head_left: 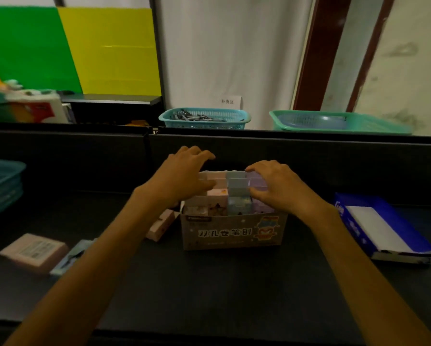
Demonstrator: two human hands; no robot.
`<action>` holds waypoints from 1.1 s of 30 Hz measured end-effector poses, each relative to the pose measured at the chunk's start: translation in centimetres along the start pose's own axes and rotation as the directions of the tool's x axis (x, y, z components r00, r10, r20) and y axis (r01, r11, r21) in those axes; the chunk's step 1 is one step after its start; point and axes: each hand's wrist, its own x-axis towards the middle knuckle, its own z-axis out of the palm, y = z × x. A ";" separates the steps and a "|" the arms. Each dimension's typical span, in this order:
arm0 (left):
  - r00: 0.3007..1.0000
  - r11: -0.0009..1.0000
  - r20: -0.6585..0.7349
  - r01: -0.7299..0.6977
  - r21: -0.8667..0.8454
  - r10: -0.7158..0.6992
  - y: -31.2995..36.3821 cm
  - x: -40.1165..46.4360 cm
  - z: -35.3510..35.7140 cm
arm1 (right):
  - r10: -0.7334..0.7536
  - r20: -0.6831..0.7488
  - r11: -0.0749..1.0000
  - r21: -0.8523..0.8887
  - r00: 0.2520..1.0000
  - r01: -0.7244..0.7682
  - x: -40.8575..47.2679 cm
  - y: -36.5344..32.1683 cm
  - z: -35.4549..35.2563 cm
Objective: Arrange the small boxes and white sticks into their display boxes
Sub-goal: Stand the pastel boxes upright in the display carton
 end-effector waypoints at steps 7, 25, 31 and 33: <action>0.984 0.977 0.015 0.176 0.118 -0.179 -6.7 -4.8 -1.4 | -0.145 -0.032 0.989 0.004 0.989 0.146 2.3 -5.2 1.7; 0.950 0.973 0.214 0.230 0.015 -0.228 -19.7 -15.2 -1.5 | -0.128 0.115 0.991 0.057 0.985 0.122 4.5 -21.1 9.3; 0.899 0.980 0.425 0.164 -0.112 -0.102 -20.8 -16.2 0.4 | 0.068 0.142 0.997 0.031 0.988 -0.073 3.9 -21.8 13.1; 0.873 0.978 0.484 0.151 -0.147 -0.062 -21.1 -16.2 0.9 | 0.130 0.148 0.991 0.001 0.980 -0.131 3.6 -21.8 13.7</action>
